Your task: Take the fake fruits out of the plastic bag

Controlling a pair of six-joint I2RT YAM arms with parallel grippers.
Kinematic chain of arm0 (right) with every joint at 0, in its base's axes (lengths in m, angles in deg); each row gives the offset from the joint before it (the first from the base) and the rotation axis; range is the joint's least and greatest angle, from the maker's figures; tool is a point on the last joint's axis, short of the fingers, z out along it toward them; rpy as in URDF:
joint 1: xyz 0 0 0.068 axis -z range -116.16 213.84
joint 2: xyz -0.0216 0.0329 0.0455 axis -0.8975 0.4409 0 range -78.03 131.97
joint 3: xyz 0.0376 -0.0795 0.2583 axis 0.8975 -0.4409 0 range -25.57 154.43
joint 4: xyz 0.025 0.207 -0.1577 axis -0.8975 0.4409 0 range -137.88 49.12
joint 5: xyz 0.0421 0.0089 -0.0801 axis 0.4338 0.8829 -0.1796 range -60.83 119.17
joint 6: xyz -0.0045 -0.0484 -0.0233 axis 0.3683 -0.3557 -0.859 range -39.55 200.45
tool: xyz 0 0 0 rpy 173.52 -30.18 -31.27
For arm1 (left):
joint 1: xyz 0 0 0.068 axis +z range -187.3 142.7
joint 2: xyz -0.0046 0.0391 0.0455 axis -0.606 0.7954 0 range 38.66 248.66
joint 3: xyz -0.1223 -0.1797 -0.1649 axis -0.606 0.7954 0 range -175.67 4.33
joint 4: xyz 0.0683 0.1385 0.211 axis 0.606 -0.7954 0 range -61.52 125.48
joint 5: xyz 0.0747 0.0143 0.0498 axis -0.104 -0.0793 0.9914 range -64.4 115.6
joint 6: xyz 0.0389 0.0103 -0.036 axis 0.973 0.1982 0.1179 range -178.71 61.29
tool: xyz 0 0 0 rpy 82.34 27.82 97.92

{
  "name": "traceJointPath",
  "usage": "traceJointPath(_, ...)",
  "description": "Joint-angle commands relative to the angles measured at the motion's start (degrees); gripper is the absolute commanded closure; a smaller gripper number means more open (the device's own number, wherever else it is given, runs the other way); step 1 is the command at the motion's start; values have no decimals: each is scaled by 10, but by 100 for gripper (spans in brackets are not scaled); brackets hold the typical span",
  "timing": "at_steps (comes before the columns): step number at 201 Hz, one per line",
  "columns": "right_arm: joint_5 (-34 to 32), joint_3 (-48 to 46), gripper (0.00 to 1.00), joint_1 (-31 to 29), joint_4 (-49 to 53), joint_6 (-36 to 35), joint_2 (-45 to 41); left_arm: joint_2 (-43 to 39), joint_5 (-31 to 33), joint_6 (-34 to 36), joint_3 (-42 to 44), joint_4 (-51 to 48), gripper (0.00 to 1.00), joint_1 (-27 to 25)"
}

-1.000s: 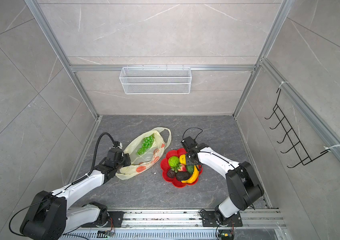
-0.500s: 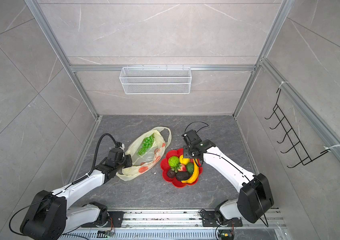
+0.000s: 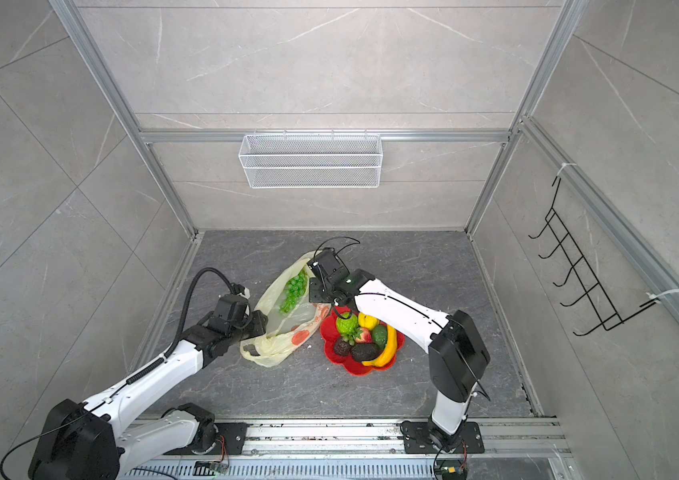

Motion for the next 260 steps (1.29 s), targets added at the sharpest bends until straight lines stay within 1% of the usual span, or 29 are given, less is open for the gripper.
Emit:
traceJointPath(1, 6, 16, 45, -3, -11, 15, 6, 36, 31, 27, -93, -98, 44, 0)
traceJointPath(17, -1, -2, 45, -3, -20, 23, -4, 75, 42, 46, -155, -134, 36, 0)
traceJointPath(32, -12, -23, 45, -3, -27, 29, -18, 121, 46, 68, -208, -144, 29, -1)
traceJointPath(61, -22, -52, 45, -3, -36, 37, -41, 221, 64, 96, -318, -182, 26, -4)
traceJointPath(76, -27, -61, 45, -3, -36, 38, -49, 252, 66, 100, -350, -191, 26, -6)
traceJointPath(88, -29, -67, 45, -3, -38, 38, -51, 261, 76, 97, -363, -196, 27, -12)
traceJointPath(104, -24, -65, 45, -3, -41, 39, -48, 248, 86, 81, -348, -188, 30, -19)
traceJointPath(116, -19, -64, 45, -3, -47, 40, -43, 220, 99, 59, -313, -175, 33, -21)
traceJointPath(130, -10, -60, 45, -3, -54, 40, -36, 167, 94, 39, -249, -139, 37, -21)
traceJointPath(146, 0, -49, 45, -3, -57, 39, -26, 94, 88, 22, -180, -105, 37, -22)
traceJointPath(173, 2, -36, 46, -4, -55, 34, -16, 1, 124, -16, -116, -114, 29, -22)
traceJointPath(186, 4, -32, 46, -3, -55, 34, -14, -14, 142, -21, -108, -126, 25, -21)
traceJointPath(196, 6, -30, 45, -4, -55, 34, -13, -13, 142, -7, -111, -123, 22, -21)
traceJointPath(204, 7, -29, 45, -4, -55, 34, -12, -1, 135, 11, -122, -118, 21, -21)
traceJointPath(216, 7, -28, 45, -4, -54, 34, -12, 42, 122, 39, -160, -119, 18, -21)
traceJointPath(228, 6, -28, 45, -4, -54, 38, -12, 104, 122, 70, -212, -127, 18, -21)
traceJointPath(239, 5, -29, 45, -4, -55, 44, -13, 168, 109, 98, -263, -135, 17, -21)
traceJointPath(260, 5, -24, 45, -4, -59, 55, -9, 279, 116, 152, -343, -145, 13, -14)
